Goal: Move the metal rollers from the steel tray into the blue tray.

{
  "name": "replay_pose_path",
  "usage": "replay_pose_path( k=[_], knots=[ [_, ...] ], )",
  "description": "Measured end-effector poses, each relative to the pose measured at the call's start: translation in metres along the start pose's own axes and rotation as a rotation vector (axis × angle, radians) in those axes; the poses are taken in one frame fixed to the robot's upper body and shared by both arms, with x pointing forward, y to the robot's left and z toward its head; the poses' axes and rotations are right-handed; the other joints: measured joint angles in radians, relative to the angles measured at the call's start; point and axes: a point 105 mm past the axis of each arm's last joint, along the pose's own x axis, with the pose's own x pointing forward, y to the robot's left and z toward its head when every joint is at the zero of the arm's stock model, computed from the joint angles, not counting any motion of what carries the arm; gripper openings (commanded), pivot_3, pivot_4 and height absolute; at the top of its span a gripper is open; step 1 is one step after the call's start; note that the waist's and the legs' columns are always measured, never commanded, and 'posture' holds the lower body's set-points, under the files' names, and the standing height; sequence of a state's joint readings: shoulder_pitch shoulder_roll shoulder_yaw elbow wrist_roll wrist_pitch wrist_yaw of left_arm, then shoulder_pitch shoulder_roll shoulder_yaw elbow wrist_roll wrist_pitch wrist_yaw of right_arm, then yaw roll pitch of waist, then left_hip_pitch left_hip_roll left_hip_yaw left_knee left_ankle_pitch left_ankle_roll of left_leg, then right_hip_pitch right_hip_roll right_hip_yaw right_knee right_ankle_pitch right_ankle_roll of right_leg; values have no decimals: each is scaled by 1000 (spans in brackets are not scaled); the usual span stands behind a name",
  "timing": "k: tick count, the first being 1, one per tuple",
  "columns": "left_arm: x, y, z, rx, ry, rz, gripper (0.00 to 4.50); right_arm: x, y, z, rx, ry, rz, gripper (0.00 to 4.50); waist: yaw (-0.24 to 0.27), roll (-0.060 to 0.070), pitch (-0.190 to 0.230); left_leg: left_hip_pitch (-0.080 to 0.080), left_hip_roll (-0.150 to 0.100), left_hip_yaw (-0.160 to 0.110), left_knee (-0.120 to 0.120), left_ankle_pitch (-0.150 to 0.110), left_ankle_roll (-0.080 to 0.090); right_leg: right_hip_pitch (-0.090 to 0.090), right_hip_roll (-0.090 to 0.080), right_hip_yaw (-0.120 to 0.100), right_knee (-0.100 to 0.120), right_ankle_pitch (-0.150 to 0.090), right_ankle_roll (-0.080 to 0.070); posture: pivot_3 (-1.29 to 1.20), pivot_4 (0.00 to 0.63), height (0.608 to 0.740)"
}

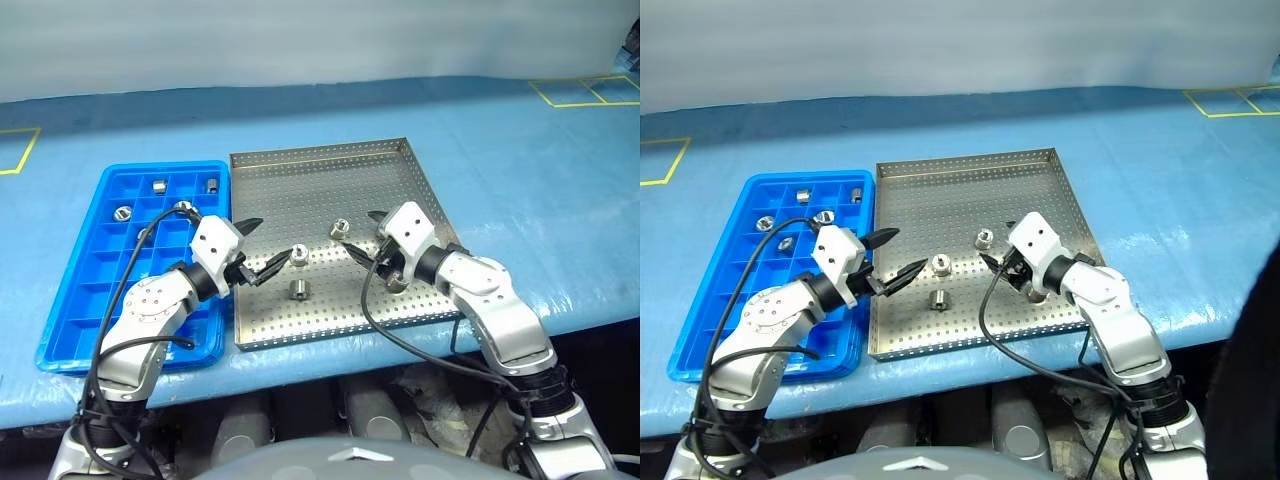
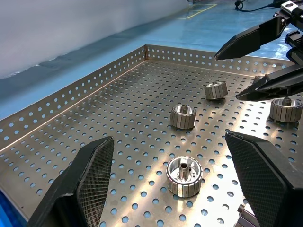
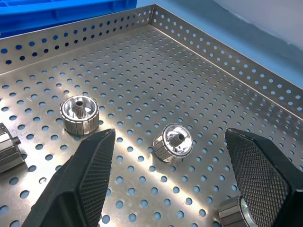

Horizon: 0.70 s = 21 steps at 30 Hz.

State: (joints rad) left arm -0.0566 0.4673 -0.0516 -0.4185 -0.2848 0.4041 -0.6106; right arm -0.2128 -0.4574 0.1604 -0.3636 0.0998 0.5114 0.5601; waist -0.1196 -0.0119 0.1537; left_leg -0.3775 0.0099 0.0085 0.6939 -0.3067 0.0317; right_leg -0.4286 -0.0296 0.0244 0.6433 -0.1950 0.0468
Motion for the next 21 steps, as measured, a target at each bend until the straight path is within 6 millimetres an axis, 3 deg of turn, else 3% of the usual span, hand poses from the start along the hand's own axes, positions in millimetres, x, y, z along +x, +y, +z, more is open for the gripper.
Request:
replay_pose_path(
  k=[6,21],
  knots=[
    [2,-1,1,4,-8,-2,4117,4,-15,3,-6,-42,-119,3888,0,0,0,0,0,0,0,0,0,0,0,0,0,0,0,-182,150,740],
    [2,-1,3,15,-15,1,4117,5,-5,0,26,-15,-33,3888,0,0,0,0,0,0,0,0,0,0,0,0,0,0,0,-182,150,740]
  ],
)
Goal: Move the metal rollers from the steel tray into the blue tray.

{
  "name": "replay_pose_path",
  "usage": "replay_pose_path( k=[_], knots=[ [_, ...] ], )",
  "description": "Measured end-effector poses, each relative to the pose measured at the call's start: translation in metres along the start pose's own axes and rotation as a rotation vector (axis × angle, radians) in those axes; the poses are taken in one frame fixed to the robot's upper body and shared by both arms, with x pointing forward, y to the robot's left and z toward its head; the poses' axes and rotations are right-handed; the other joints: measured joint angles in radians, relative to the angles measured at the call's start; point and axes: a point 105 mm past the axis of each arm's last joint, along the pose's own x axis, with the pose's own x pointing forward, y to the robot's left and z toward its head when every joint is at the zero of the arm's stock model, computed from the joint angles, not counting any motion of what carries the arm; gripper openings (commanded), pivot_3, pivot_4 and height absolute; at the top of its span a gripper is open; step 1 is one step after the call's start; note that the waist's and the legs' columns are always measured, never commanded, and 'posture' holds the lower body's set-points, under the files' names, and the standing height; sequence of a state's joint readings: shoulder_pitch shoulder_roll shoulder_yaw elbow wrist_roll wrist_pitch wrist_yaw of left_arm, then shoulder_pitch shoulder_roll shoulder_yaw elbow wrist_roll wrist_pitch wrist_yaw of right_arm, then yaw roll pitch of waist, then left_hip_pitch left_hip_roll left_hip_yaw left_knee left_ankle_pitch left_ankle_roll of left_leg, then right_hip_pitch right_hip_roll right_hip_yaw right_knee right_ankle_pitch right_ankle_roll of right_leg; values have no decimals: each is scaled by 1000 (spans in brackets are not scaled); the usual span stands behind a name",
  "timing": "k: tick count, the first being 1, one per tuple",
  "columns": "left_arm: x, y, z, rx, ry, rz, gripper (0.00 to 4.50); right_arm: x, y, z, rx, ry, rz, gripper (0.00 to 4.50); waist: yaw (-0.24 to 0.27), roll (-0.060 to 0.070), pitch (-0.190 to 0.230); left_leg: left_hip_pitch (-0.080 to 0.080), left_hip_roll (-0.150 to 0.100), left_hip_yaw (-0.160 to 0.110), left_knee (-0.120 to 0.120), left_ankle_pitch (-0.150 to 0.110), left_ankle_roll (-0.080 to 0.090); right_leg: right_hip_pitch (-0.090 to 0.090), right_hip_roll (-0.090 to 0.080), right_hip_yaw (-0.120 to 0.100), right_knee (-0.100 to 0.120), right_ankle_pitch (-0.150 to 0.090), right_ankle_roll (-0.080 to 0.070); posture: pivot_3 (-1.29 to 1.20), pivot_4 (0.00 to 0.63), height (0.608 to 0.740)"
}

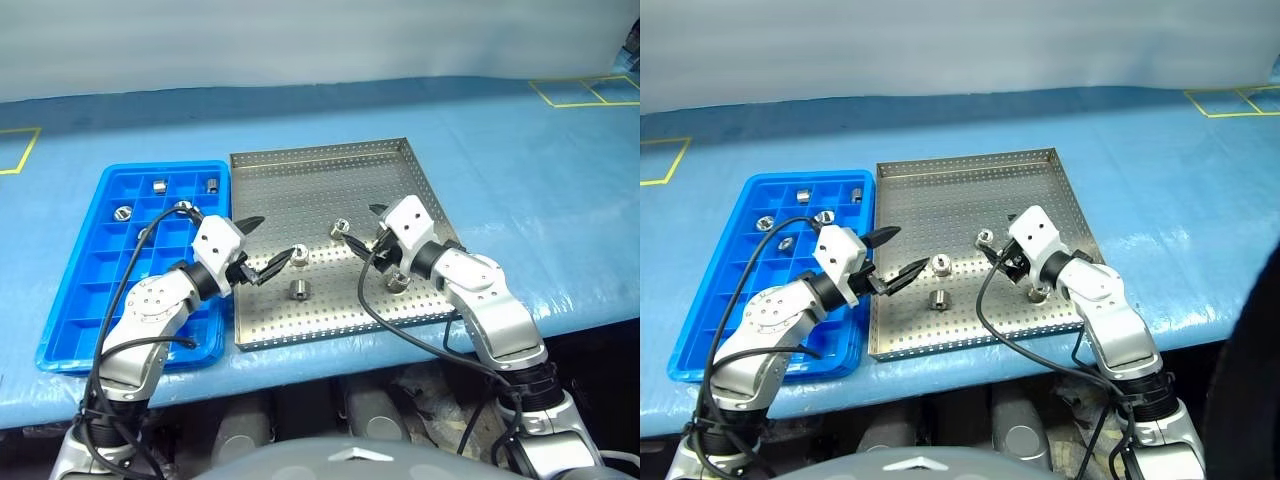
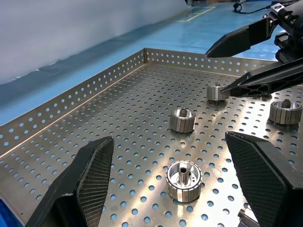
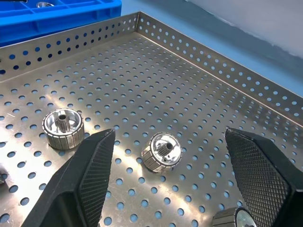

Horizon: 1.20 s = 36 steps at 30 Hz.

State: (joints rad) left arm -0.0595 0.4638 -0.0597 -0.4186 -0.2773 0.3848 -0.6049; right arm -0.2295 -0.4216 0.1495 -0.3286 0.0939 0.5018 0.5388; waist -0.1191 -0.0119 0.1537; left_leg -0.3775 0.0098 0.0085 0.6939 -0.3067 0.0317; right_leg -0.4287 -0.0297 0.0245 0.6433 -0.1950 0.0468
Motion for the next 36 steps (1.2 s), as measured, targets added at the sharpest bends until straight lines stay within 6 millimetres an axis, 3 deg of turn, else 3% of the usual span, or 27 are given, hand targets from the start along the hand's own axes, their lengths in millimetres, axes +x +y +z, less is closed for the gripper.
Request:
replay_pose_path(
  k=[10,17,26,36],
  knots=[
    [-2,-6,-9,-16,43,-31,4117,0,0,0,1,2,1,3888,-1,0,0,0,0,0,0,0,0,0,0,0,0,0,0,-190,150,740],
    [-4,-20,-20,-37,105,-110,4117,0,0,1,0,2,0,3888,-1,0,0,0,0,0,0,0,0,0,0,0,0,0,0,-194,150,740],
    [9,-44,-26,-43,141,-215,4117,-2,1,3,-4,-7,-9,3888,-5,0,0,0,0,0,0,0,0,0,0,0,0,0,0,-217,150,740],
    [12,-48,-53,-63,261,-237,4117,-4,1,2,-1,-6,-24,3888,-16,0,0,0,0,0,0,0,0,0,0,0,0,0,0,-230,150,740]
  ],
)
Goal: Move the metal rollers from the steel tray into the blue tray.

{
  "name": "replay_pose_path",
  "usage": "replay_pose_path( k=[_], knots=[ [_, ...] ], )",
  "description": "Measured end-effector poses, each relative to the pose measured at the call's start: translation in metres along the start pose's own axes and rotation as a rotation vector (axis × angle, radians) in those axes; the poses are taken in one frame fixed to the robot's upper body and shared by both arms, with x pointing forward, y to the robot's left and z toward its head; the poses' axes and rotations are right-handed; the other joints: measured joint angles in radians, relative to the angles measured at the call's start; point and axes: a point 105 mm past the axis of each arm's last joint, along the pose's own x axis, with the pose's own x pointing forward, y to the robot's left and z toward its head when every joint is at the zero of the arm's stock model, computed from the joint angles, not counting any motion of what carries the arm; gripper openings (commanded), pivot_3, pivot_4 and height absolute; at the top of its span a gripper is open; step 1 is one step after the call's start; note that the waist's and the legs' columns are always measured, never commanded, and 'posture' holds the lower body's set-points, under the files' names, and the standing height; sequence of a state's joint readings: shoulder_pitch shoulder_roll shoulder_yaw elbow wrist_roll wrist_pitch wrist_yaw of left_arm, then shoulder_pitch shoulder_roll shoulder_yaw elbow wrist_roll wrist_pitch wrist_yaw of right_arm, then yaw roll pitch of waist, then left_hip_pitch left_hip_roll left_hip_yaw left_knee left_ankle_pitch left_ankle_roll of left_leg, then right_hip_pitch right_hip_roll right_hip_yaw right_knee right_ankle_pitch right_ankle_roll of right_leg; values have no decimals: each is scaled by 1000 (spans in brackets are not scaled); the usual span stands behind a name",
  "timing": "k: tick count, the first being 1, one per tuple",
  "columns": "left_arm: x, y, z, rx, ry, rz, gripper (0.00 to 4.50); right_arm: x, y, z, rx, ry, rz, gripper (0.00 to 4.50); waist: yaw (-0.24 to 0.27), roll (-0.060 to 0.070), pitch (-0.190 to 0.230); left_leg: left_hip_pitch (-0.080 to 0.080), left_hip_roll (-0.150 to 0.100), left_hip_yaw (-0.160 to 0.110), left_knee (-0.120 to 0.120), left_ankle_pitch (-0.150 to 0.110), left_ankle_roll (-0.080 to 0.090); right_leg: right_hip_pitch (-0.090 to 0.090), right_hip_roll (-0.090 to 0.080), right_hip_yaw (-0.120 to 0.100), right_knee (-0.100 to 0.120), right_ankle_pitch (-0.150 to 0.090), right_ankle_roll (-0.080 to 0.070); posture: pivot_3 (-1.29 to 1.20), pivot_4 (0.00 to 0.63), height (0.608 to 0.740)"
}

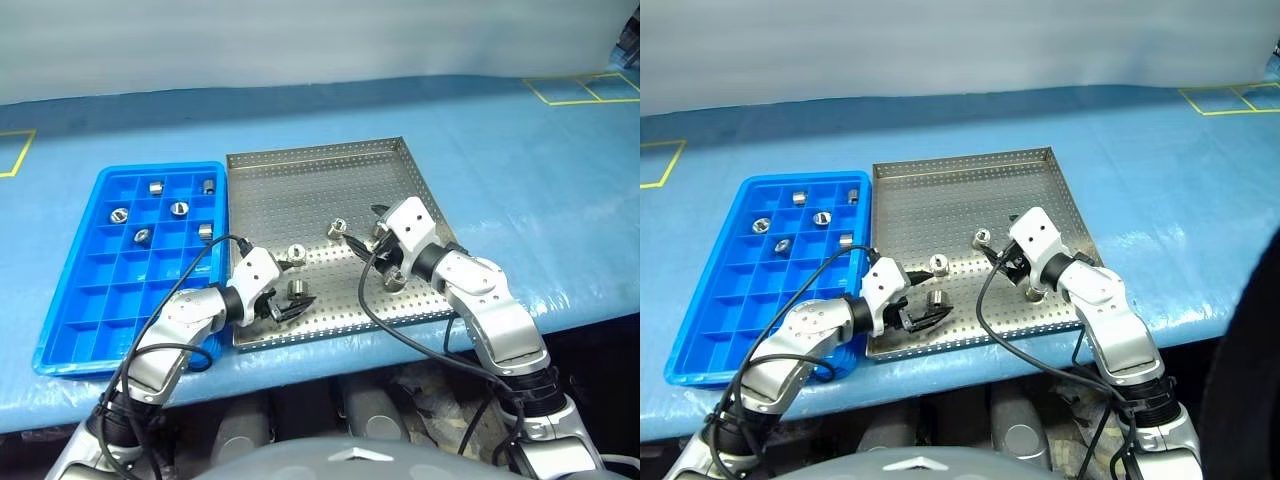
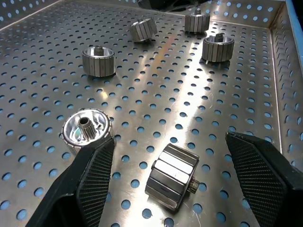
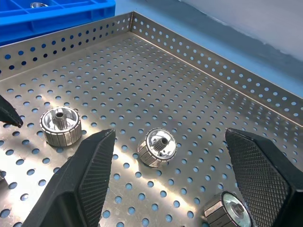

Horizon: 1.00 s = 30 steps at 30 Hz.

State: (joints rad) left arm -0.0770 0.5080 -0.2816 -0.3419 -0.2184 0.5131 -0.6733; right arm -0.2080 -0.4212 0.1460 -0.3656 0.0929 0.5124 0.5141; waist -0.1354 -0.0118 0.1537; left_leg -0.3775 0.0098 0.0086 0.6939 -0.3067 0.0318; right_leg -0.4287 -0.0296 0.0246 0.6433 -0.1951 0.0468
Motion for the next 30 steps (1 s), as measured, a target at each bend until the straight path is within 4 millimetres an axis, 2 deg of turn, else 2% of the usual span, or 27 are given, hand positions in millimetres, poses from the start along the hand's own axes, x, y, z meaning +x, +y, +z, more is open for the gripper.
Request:
replay_pose_path(
  k=[6,9,11,20,25,26,30],
  knots=[
    [6,1,-5,-9,20,-8,4117,0,-3,1,1,-4,-21,3888,0,0,0,0,0,0,0,0,0,0,0,0,0,0,0,-229,150,740],
    [9,2,-6,-14,22,-8,3510,0,-3,1,2,-6,-23,3904,0,0,0,0,0,0,0,0,0,0,0,0,0,0,0,-229,150,740],
    [10,2,-6,-16,22,-7,2913,0,-3,1,2,-6,-24,3904,-1,0,0,0,0,0,0,0,0,0,0,0,0,0,0,-229,150,740],
    [11,2,-7,-4,33,0,2913,-1,-7,2,5,-11,-45,3904,-2,0,0,0,0,0,0,0,0,0,0,0,1,0,0,-228,150,740],
    [10,2,-8,-6,33,0,1506,0,-8,4,7,-19,-53,3904,-6,1,0,0,0,0,0,0,0,0,0,0,1,0,0,-228,150,740],
    [10,2,-8,-6,33,1,1339,0,-7,4,9,-21,-53,3904,-6,1,0,0,0,0,0,0,0,0,0,0,1,0,0,-228,150,740],
    [10,3,-8,-7,33,6,1341,0,-8,5,11,-28,-57,3904,-8,1,0,0,0,0,0,0,0,0,0,0,1,0,0,-224,150,740]
  ],
)
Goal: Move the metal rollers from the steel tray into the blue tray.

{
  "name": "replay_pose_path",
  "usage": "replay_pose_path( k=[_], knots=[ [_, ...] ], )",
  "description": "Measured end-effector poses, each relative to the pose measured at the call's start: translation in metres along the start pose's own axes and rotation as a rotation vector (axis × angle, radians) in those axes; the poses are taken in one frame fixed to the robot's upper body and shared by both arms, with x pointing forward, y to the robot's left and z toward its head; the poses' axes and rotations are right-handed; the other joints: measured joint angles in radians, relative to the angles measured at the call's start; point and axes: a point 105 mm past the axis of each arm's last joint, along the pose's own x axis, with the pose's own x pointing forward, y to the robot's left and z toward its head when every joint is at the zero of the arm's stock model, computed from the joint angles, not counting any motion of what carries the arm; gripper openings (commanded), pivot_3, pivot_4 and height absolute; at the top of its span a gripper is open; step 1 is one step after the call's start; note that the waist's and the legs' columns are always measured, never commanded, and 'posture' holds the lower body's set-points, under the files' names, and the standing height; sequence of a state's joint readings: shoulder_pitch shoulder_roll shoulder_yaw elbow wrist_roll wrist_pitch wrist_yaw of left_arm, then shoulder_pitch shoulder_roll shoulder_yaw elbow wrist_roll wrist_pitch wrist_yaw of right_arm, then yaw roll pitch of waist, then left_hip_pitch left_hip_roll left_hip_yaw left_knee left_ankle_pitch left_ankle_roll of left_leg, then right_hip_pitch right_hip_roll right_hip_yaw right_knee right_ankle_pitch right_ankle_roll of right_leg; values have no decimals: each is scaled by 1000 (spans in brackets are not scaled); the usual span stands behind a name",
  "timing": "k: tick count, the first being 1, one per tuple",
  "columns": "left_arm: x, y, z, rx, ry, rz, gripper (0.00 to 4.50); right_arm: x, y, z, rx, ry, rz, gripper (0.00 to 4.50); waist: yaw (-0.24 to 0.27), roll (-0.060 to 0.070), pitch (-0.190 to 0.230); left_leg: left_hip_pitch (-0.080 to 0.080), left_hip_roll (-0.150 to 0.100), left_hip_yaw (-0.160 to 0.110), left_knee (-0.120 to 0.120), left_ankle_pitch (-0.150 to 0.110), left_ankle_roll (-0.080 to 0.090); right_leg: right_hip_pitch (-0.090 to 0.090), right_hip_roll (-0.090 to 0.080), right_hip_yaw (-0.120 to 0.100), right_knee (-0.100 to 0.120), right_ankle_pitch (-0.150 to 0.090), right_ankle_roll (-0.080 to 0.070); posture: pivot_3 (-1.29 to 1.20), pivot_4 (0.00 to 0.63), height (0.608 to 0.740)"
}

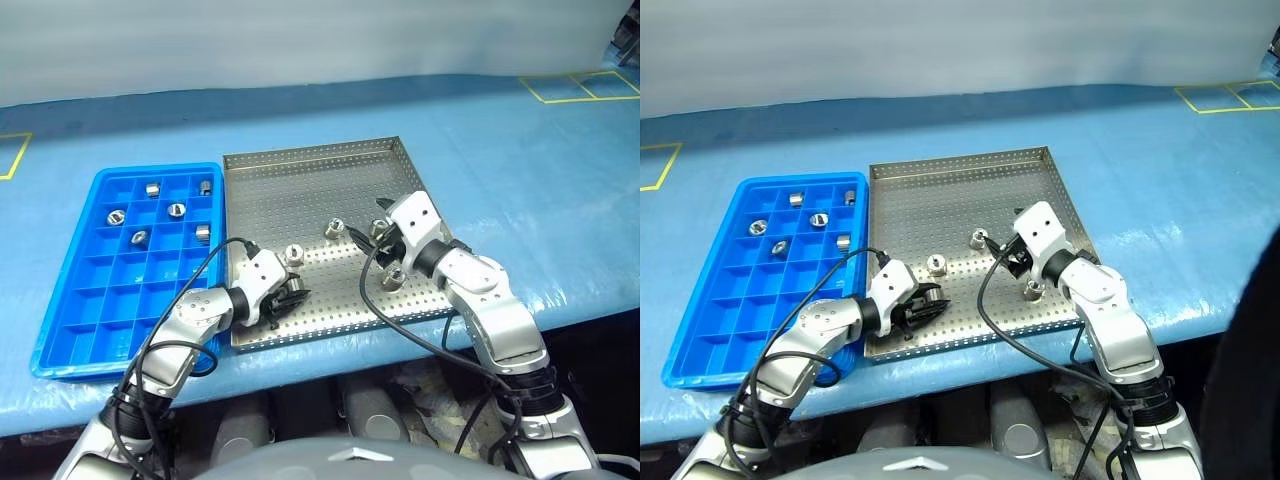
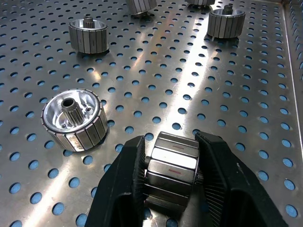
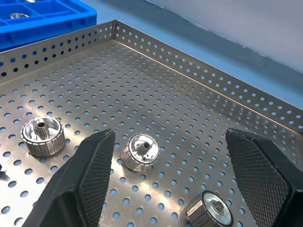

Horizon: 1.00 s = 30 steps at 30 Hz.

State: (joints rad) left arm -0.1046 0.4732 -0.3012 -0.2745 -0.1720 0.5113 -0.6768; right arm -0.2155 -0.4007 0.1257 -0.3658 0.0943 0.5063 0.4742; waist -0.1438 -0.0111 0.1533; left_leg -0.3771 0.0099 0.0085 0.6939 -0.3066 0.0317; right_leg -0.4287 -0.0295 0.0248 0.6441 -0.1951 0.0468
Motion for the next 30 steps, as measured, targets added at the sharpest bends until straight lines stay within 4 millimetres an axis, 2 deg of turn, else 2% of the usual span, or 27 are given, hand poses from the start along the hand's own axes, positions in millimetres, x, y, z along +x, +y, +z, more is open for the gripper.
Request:
replay_pose_path(
  k=[8,13,17,20,22,23,24,28,30],
  knots=[
    [-5,6,1,-9,-10,29,1341,1,-1,3,1,-11,-6,3904,-6,0,0,0,0,0,0,0,0,0,0,0,0,0,0,-214,150,740],
    [-24,31,13,-68,-104,189,1341,2,-1,5,-2,-19,-3,3904,-4,0,0,0,0,0,0,0,0,0,0,0,0,0,0,-214,150,740],
    [-59,53,41,-126,-280,348,1341,8,6,11,-3,-45,31,3904,0,0,0,0,0,0,0,0,0,0,-1,0,0,0,0,-148,150,740],
    [-84,66,52,-129,-339,466,1341,14,18,12,9,-54,83,3904,12,0,0,0,0,-1,0,0,0,0,0,0,0,0,0,-106,150,740],
    [-108,79,54,-133,-348,607,1341,20,30,13,21,-62,135,3904,20,-1,0,0,1,-1,0,0,0,0,0,0,0,0,0,-73,150,740],
    [-128,87,54,-132,-349,713,1341,23,38,15,24,-69,169,3904,29,-1,0,0,1,-1,0,0,0,0,0,-1,0,0,0,-47,150,740],
    [-136,91,54,-130,-348,757,1341,23,41,16,23,-77,182,3904,37,-1,0,0,0,-1,0,0,0,0,-1,-1,0,0,0,-38,150,740],
    [-178,97,39,-146,-271,993,1341,30,57,23,35,-101,272,3904,75,-2,0,0,0,-2,0,0,0,0,-1,-2,-1,0,0,66,150,740],
    [-196,96,29,-159,-221,1112,1341,34,72,25,61,-114,337,3904,99,-2,0,0,0,-2,-1,0,-1,0,-1,-3,-1,0,-1,108,150,740]
  ],
)
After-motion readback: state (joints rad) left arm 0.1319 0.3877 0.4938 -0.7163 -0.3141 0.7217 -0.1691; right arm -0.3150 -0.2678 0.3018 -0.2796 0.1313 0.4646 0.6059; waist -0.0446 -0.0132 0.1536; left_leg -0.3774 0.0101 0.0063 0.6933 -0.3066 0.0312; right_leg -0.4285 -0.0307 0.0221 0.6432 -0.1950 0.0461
